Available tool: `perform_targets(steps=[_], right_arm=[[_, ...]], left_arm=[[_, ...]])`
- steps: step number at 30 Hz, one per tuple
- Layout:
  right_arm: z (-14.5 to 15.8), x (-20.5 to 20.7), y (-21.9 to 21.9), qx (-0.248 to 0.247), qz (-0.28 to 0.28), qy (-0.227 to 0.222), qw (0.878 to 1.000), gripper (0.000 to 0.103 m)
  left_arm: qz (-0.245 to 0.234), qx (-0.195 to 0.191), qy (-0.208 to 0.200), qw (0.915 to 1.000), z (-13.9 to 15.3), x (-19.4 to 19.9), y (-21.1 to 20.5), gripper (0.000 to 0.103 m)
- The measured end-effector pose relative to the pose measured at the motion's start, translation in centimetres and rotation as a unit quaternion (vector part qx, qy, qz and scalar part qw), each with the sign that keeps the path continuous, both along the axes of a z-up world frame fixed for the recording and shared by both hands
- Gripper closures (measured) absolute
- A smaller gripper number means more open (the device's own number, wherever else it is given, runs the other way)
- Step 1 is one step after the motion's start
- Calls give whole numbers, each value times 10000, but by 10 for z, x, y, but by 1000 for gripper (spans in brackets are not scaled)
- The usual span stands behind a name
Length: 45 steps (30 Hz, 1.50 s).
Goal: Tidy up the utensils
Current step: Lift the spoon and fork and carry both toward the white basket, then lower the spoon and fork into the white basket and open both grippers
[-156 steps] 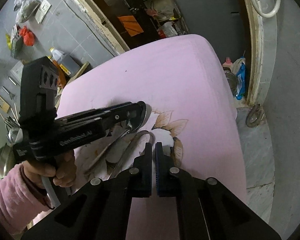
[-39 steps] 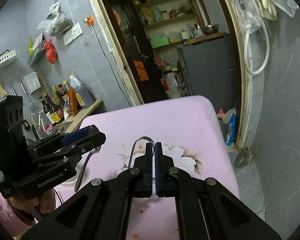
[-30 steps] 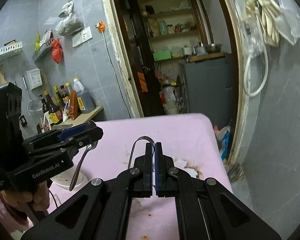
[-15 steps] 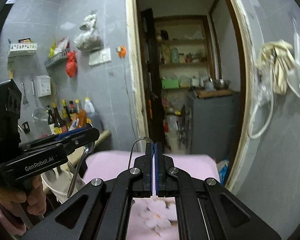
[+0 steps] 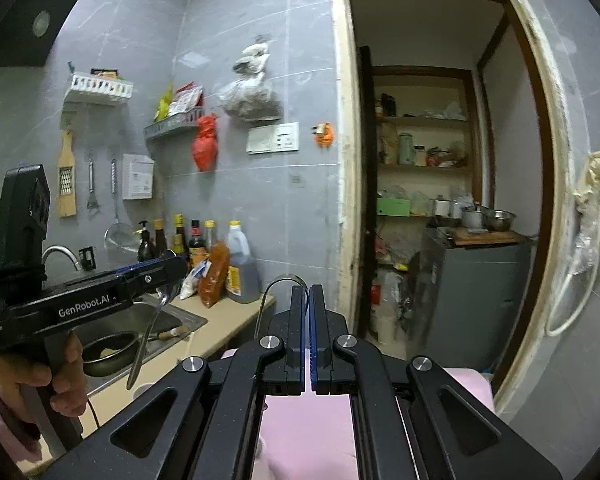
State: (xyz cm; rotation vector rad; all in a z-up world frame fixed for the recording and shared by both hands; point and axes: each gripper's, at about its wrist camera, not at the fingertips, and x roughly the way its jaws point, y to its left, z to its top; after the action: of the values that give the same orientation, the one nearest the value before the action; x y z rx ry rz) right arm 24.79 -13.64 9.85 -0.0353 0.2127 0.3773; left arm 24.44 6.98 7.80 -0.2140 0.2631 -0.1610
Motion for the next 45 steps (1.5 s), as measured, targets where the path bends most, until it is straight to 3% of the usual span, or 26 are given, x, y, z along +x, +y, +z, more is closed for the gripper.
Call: perform_targets(steps=[10,23,45], right_arm=[[-39,5,44,-416,-15,239,9988,101],[-70,5,61,-755,-191,449,9960,101],[-103,3,69,-848,-459,716,9928,101]], left_arm=[[352,-621,-34,9974,-40,-1,60,71],[264,-1251,-172,9916,-77,5,82,70],[303,-1320,-145,9907,-117,-3,80,70]])
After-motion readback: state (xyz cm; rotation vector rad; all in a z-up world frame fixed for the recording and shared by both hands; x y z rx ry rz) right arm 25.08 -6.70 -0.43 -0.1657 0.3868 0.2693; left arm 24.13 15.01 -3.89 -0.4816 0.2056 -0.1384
